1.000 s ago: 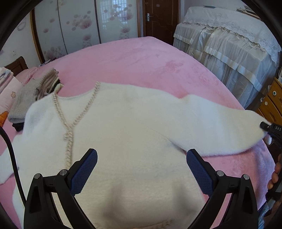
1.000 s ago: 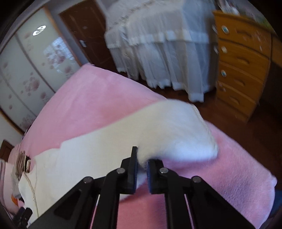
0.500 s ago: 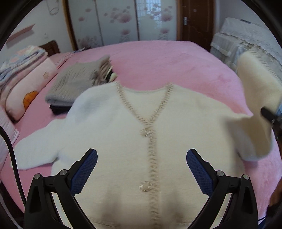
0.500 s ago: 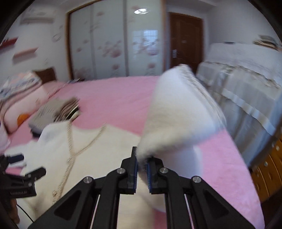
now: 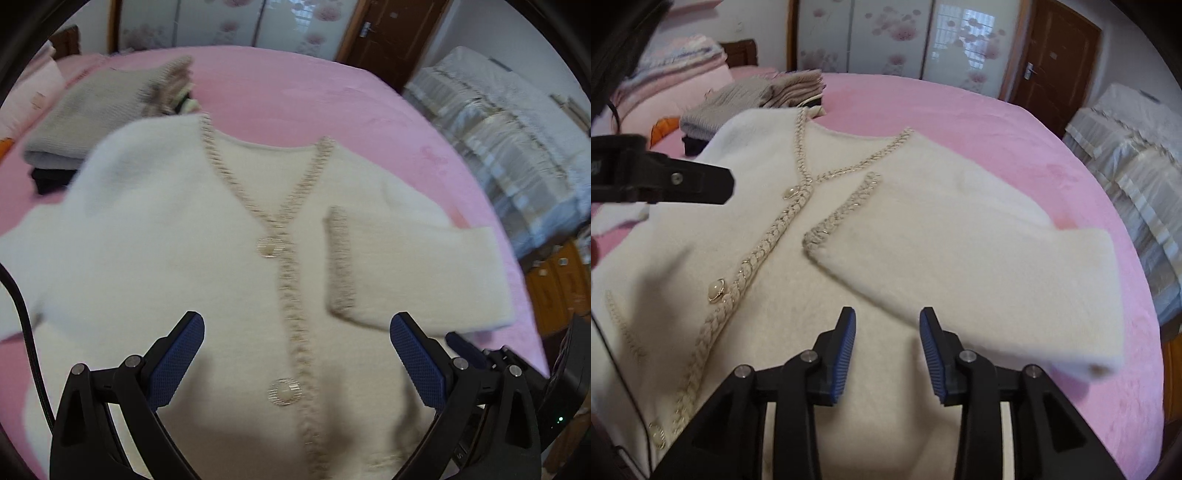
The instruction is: Fold large clothes
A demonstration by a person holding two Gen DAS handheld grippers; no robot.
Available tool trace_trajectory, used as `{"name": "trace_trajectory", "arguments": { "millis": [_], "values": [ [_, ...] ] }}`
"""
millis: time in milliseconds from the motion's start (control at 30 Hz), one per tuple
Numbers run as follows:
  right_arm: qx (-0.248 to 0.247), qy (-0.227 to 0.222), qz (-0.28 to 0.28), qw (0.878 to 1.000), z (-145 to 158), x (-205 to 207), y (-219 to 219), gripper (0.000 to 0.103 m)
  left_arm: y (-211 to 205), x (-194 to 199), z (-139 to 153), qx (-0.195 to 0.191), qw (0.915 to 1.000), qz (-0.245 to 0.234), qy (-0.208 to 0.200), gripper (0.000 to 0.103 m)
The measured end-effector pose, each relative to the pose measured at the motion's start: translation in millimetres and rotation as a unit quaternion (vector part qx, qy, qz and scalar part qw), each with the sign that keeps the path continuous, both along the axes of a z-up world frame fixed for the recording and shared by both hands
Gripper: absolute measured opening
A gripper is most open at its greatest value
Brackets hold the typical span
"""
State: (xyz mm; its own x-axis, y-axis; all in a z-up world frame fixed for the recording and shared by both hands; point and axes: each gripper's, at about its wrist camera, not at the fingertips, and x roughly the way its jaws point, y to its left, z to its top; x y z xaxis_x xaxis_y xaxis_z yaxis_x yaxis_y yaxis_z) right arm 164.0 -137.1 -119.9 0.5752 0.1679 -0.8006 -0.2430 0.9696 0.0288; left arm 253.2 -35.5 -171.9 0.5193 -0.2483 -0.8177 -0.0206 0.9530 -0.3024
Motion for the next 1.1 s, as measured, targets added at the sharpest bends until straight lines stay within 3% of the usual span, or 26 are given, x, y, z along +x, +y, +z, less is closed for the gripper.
{"name": "trace_trajectory", "arguments": {
  "millis": [133, 400, 567, 733, 800, 833, 933, 1033, 1100],
  "values": [
    [0.039, 0.004, -0.047, 0.998, 5, -17, -35, 0.037, -17, 22, -15, -0.069, 0.9966, -0.037, 0.024, 0.083],
    [0.088, 0.024, -0.117, 0.989, -7, -28, -78, 0.037, -37, 56, -58, -0.118, 0.9884, -0.044, 0.085, 0.074],
    [0.113, 0.040, -0.135, 0.984, -19, -27, -89, 0.037, -46, 69, -76, -0.127, 0.9863, -0.046, 0.095, 0.069],
    [0.132, 0.051, -0.151, 0.978, -29, -30, -100, 0.037, -60, 84, -82, -0.128, 0.9850, -0.049, 0.105, 0.052],
    [0.139, 0.055, -0.158, 0.976, -31, -31, -104, 0.037, -65, 90, -83, -0.121, 0.9849, -0.052, 0.112, 0.022],
    [0.141, 0.055, -0.161, 0.975, -32, -32, -106, 0.037, -68, 92, -84, -0.121, 0.9843, -0.050, 0.119, 0.022],
    [0.141, 0.058, -0.173, 0.973, -33, -33, -114, 0.041, -81, 92, -68, -0.082, 0.9906, -0.045, 0.100, 0.017],
    [0.139, 0.056, -0.200, 0.968, -33, -29, -126, 0.056, -93, 91, -27, -0.049, 0.9965, -0.052, 0.044, 0.017],
    [0.149, 0.057, -0.215, 0.964, -36, -24, -137, 0.057, -95, 92, 11, -0.035, 0.9979, -0.055, -0.004, 0.017]
  ]
}}
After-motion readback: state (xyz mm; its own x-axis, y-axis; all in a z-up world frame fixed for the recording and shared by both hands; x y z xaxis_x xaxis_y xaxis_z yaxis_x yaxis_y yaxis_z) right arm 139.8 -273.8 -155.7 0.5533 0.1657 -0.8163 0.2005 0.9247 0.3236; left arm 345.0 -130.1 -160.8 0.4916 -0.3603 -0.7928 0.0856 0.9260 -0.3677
